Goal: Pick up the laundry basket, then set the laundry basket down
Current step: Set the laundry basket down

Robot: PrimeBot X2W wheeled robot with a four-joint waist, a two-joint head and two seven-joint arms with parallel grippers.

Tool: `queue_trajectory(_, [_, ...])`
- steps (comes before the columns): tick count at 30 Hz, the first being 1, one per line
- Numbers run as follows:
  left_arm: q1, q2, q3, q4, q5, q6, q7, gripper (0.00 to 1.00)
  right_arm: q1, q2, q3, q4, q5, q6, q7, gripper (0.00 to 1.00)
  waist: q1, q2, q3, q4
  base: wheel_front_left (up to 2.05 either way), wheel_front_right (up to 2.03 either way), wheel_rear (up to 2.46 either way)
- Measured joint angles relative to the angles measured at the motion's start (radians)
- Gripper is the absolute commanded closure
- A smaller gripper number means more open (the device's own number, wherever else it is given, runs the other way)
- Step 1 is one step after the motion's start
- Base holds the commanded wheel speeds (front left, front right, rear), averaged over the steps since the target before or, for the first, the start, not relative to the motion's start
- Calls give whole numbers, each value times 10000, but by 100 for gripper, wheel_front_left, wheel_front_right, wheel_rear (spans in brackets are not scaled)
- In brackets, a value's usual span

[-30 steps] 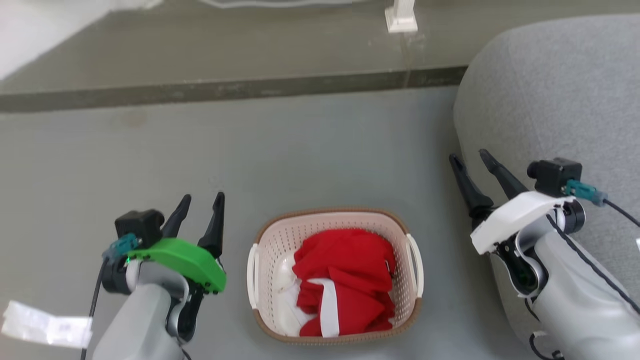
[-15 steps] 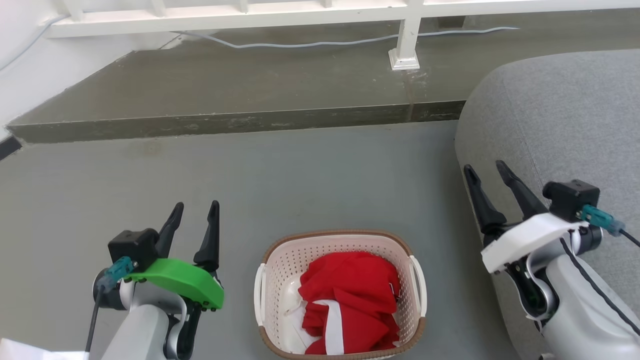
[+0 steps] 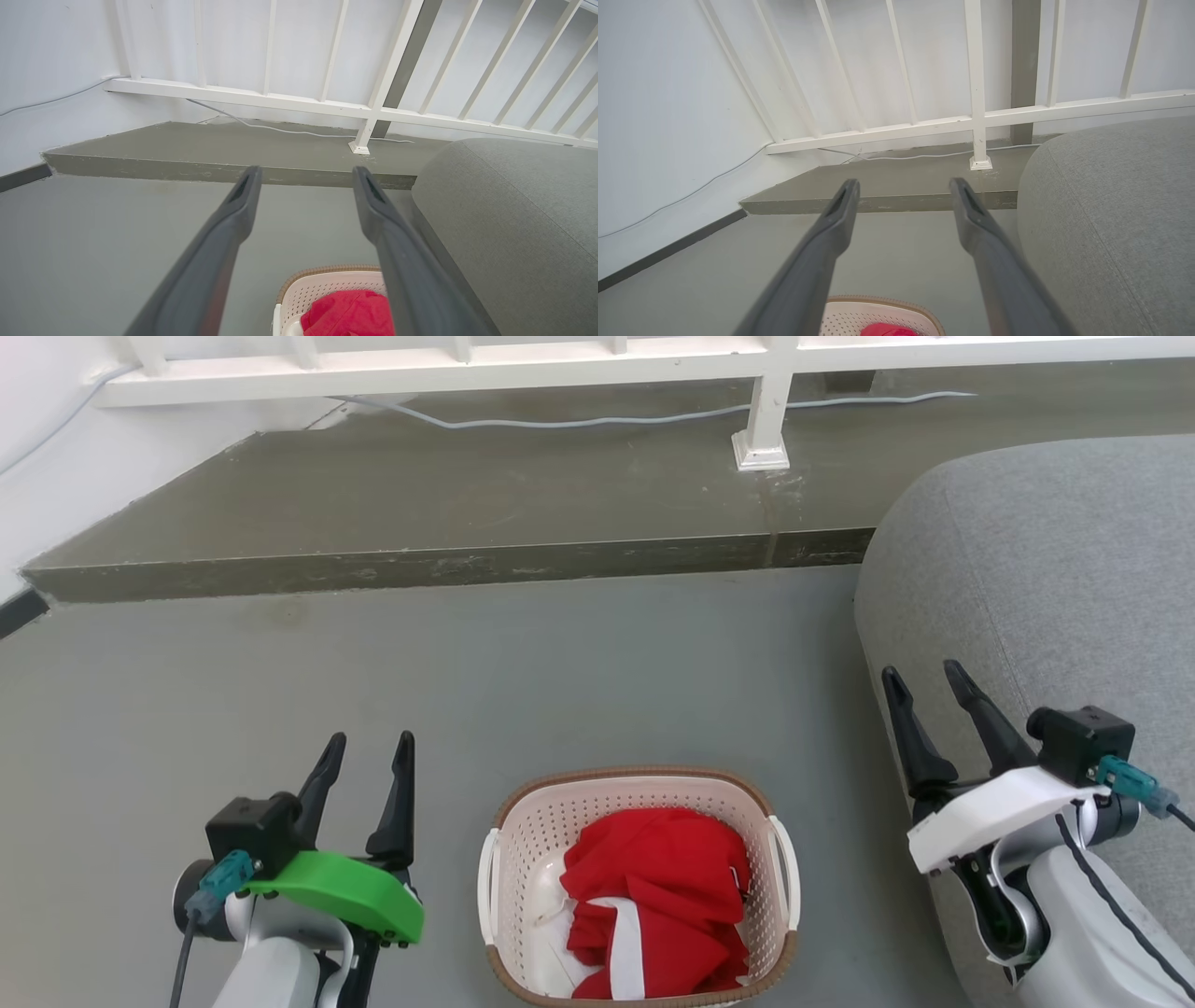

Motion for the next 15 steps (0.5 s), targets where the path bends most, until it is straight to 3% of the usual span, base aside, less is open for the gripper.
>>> queue_trajectory(15, [464,-113,278,-353,449,-77,-2,0,421,249,-382,-201,-508,121,0,0,0,0,-66,15,0,0,0])
